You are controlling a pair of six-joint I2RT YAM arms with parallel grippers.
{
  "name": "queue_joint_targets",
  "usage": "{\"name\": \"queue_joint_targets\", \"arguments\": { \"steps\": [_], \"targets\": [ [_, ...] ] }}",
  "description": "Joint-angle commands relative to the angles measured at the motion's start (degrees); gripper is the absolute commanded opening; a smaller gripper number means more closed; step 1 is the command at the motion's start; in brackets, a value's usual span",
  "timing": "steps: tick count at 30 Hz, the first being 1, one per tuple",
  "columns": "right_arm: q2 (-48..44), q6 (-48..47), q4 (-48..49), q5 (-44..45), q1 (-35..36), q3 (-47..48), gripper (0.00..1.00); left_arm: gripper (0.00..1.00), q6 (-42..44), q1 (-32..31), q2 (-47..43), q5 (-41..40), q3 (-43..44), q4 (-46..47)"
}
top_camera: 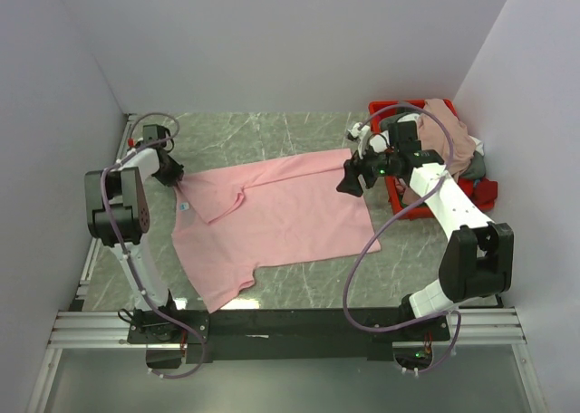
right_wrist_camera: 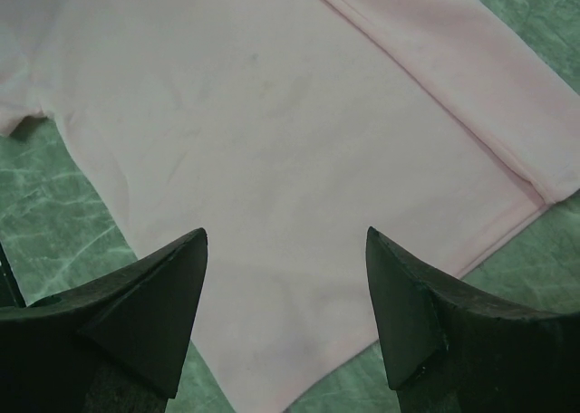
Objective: Fold and stack the t-shirts
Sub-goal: Fold the tshirt
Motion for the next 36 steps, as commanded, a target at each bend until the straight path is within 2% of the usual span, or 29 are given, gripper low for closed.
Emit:
{"name": "queue_joint_targets", "arguments": {
  "steps": [1, 4, 8, 10, 13, 15, 17, 18, 22, 24, 29, 36],
  "targets": [
    [-2.65, -0.12, -0.09, 0.64, -0.80, 0.90, 0.77, 0.26, 0.37, 1.62, 5.40, -3.56, 5.43, -2.13],
    [-1.34, 0.06, 0.35, 3.10, -0.71, 1.69, 0.77, 0.22, 0.81, 2.77, 11.82, -3.39, 13.59, -5.73],
    [5.58, 3.56, 0.79, 7.58, -0.71, 5.73, 0.76, 0.22, 1.34, 3.82, 17.27, -2.16, 23.26, -6.97],
    [9.37, 8.02, 0.88, 11.00, -0.63, 10.47, 0.75, 0.22, 1.86, 4.44, 19.47, -1.11, 27.30, -7.41],
    [20.94, 15.23, 0.27, 14.53, -0.63, 19.68, 0.72, 0.26, 2.66, 5.67, 21.15, 0.74, 31.44, -8.20],
    [26.41, 20.42, -1.75, 16.54, -0.54, 28.79, 0.69, 0.34, 3.71, 6.90, 20.54, 3.46, 32.25, -8.03],
    [34.15, 26.05, -4.64, 18.22, -0.28, 35.24, 0.67, 0.45, 5.20, 7.60, 18.70, 7.14, 30.68, -6.02],
    [36.26, 27.99, -5.01, 19.18, -0.28, 39.97, 0.67, 0.56, 5.55, 8.22, 15.38, 8.21, 29.01, -4.61],
    [43.04, 36.60, -3.87, 23.84, -0.10, 44.67, 0.67, 0.75, 6.96, 8.92, 4.12, 12.08, 16.82, 4.35],
    [43.75, 38.02, -2.55, 25.60, -0.01, 44.24, 0.67, 0.76, 6.79, 9.01, -2.54, 14.00, 13.46, 7.95],
    [47.79, 39.79, -4.56, 22.97, 0.51, 47.03, 0.66, 0.79, 4.24, 9.10, -14.08, 18.76, 3.43, 14.12],
    [51.75, 40.66, -7.03, 21.13, 1.92, 49.68, 0.62, 0.80, 6.87, 9.28, -28.65, 20.26, -1.49, 11.31]
  ]
}}
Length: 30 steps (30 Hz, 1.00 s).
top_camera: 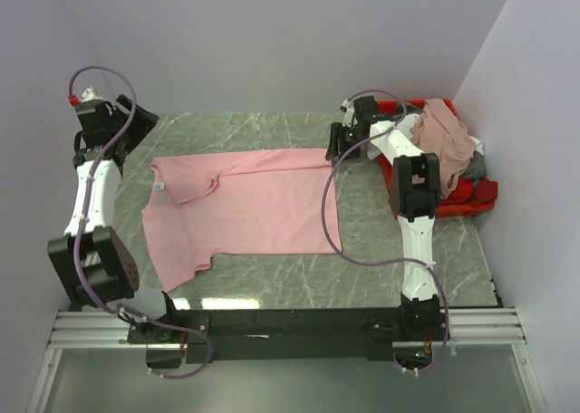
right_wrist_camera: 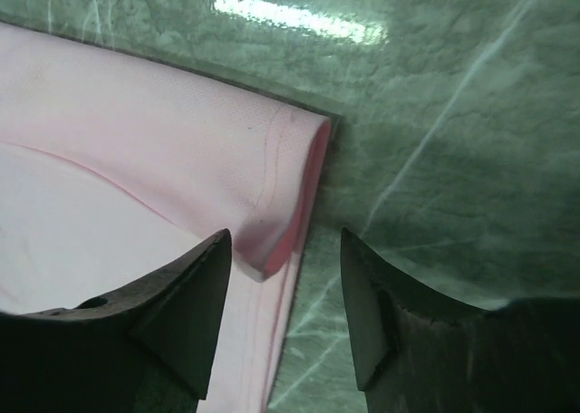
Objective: Fold and stack the t-shirts
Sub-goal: Fold the tshirt
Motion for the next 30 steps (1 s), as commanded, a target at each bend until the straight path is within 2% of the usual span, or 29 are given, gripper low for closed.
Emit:
{"name": "queue_joint_targets", "arguments": {
  "steps": [1, 5, 9, 12, 13, 17, 24, 28, 30],
  "targets": [
    [2.68, 2.04, -2.46, -1.24, 0.94, 3.56, 0.57, 0.80, 1.85, 0.18, -6.97, 2.03, -4.40, 0.47],
    [5.76, 3.01, -6.32, -2.02, 1.03, 7.51, 0.49, 0.81, 2.55, 0.27, -17.07, 2.90, -11.08, 1.43],
    [8.22, 2.49, -9.58, -3.69, 1.55, 10.07, 0.44, 0.81, 2.64, 0.27, -23.41, 3.79, -17.67, 1.17],
    [9.10, 2.13, -10.64, -3.87, 1.38, 11.12, 0.30, 0.81, 2.99, 0.27, -26.85, 4.40, -19.97, 0.47],
    [9.10, 2.22, -10.73, -3.70, 1.38, 11.91, 0.22, 0.82, 3.17, 0.27, -27.46, 4.75, -20.32, 0.12],
    [9.28, 2.13, -10.47, 0.60, 1.03, 15.77, 0.08, 0.82, 3.52, 0.27, -30.01, 5.72, -21.64, -1.38],
    [9.28, 0.20, -7.31, 13.06, 0.06, 22.63, 0.00, 0.81, 3.69, 0.18, -30.28, 9.23, -22.52, -1.82],
    [10.77, -1.64, -4.94, 17.56, -0.47, 29.48, 0.00, 0.81, 4.14, 0.27, -28.35, 13.18, -23.40, -0.50],
    [10.08, -3.14, -2.83, 20.54, -0.47, 29.50, 0.02, 0.81, 3.44, 0.27, -27.73, 14.50, -23.93, -0.15]
  ]
}}
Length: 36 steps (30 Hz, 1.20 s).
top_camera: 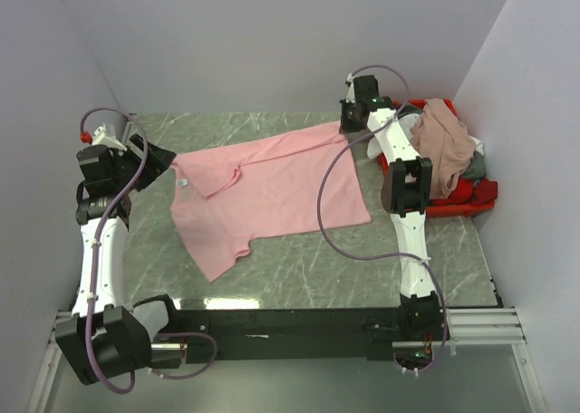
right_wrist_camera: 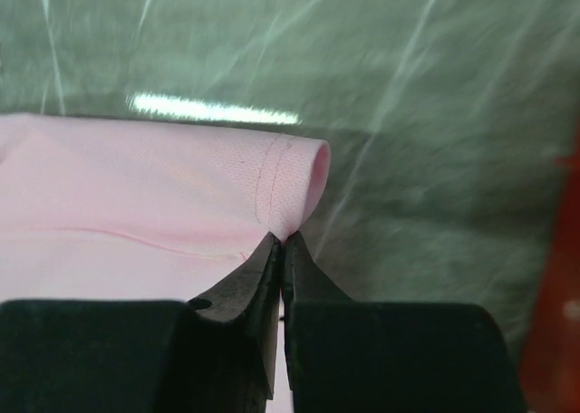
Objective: Fold and stack the t-shirts
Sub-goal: Fold the tshirt
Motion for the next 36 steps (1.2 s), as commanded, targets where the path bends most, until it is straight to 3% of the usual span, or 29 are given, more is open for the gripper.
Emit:
{"name": "queue_joint_targets", "arguments": {
  "steps": [1, 2, 5, 6, 9, 13, 16, 17, 18, 20, 21, 22, 24, 28, 31, 33, 36],
  "targets": [
    [-1.07, -3.40, 7.79, 8.95, -0.69, 2.09, 0.03, 0.81, 0.09, 0.14, 1.07, 5.04, -1.13, 2.32],
    [-1.86, -4.54, 9.38, 10.36, -0.69, 1.39, 0.05, 0.82, -0.52, 0.14, 1.16, 6.62, -1.92, 2.93],
    [-2.22, -7.78, 12.21, 12.83, -0.69, 1.90, 0.36, 0.82, -3.51, 0.14, 0.38, 9.08, -4.11, 3.38],
    [-2.74, -8.58, 12.56, 12.40, -0.60, 1.64, 0.56, 0.82, -5.43, 0.05, 0.03, 9.70, -4.82, 3.03],
    [-7.21, -11.92, 13.53, 9.42, -0.07, -2.21, 0.72, 0.81, -7.90, -0.30, -1.64, 11.37, -7.46, -0.13],
    [-17.31, -18.25, 14.58, 1.07, 1.51, -14.94, 0.76, 0.77, -9.93, -5.73, -5.33, 8.14, -10.27, -6.62],
    [-26.80, -24.65, 13.45, -9.90, 3.53, -25.23, 0.77, 0.74, -12.03, -15.83, -7.87, -1.08, -11.15, -12.08],
    [-31.61, -29.38, 12.83, -14.11, 3.97, -28.04, 0.77, 0.73, -12.91, -22.47, -8.76, -2.84, -12.02, -12.53],
    [-34.27, -32.03, 12.22, -21.37, 4.67, -33.63, 0.77, 0.73, -14.66, -24.97, -9.64, -4.25, -12.47, -13.49],
    [-42.42, -44.67, 8.10, -30.89, 6.16, -39.99, 0.77, 0.69, -16.69, -32.00, -11.66, -9.96, -13.69, -16.82],
    [-45.26, -49.94, 4.17, -39.64, 6.60, -46.63, 0.77, 0.67, -19.57, -34.12, -12.28, -12.15, -14.14, -18.05],
    [-48.24, -60.87, 2.04, -43.03, 7.57, -50.26, 0.77, 0.66, -21.52, -38.66, -12.72, -15.31, -14.75, -20.68],
    [-55.63, -70.60, -2.27, -47.09, 8.62, -60.08, 0.78, 0.61, -26.07, -43.86, -12.99, -18.31, -16.60, -22.63],
    [-64.43, -72.50, -0.72, -45.98, 11.00, -73.22, 0.78, 0.61, -33.30, -60.89, -8.62, -24.72, -18.01, -26.06],
    [-68.57, -68.46, 2.18, -42.21, 11.09, -79.29, 0.78, 0.62, -39.53, -67.51, -2.47, -31.23, -16.26, -32.28],
    [-71.03, -66.87, 2.98, -40.26, 10.83, -81.84, 0.78, 0.63, -46.01, -68.41, -0.34, -34.92, -15.98, -35.37],
    [-74.37, -64.76, 3.95, -37.88, 10.48, -85.00, 0.78, 0.63, -53.16, -68.59, -0.41, -36.69, -18.97, -30.75]
  ]
}}
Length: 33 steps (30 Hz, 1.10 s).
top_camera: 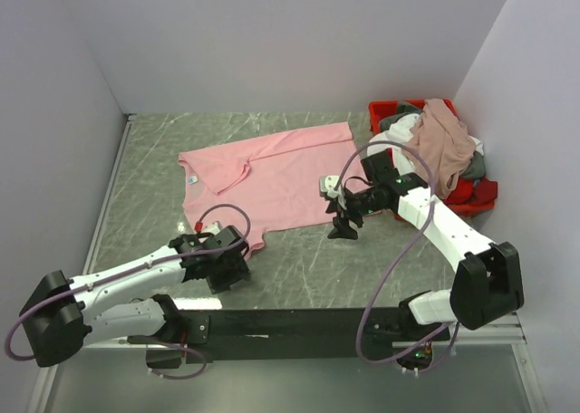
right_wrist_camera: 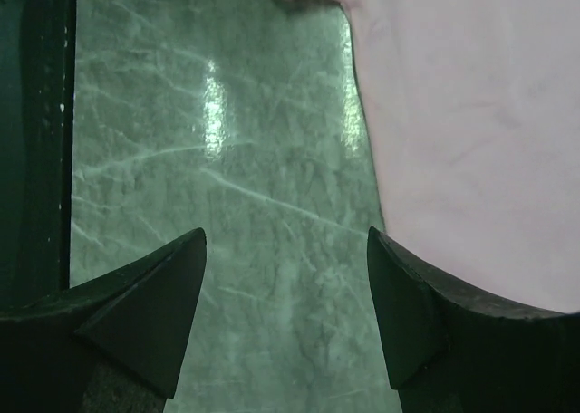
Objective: Fold and stack the t-shirts
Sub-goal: Fold the tshirt
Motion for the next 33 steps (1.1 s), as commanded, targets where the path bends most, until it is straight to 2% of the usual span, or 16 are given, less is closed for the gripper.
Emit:
{"name": "queue_joint_targets", "arguments": {
  "steps": [1, 3, 7, 14, 33],
  "targets": [
    [-6.05, 1.62, 3.31, 2.36, -0.95, -2.33, 0.78, 0.63, -12.60, -0.37, -2.88, -8.06, -1.79, 1.22],
    [-7.81, 2.50, 3.76, 2.62, -1.48, -3.91, 0.78, 0.61, -18.20, -0.20, -4.91, -11.38, -3.82, 1.94],
    [-8.43, 3.56, 4.55, 2.27, -4.37, -5.06, 0.78, 0.54, -23.07, 1.72, -9.13, -12.90, -6.27, 2.02],
    [-6.76, 3.12, 2.62, -1.33, -8.42, -4.97, 0.78, 0.44, -16.75, 12.27, -7.39, -8.69, -8.92, 9.15],
    [-5.53, 3.74, 2.35, -2.39, -10.62, -5.06, 0.78, 0.43, -13.94, 12.63, 3.07, -5.17, -8.66, 8.89]
  ]
}}
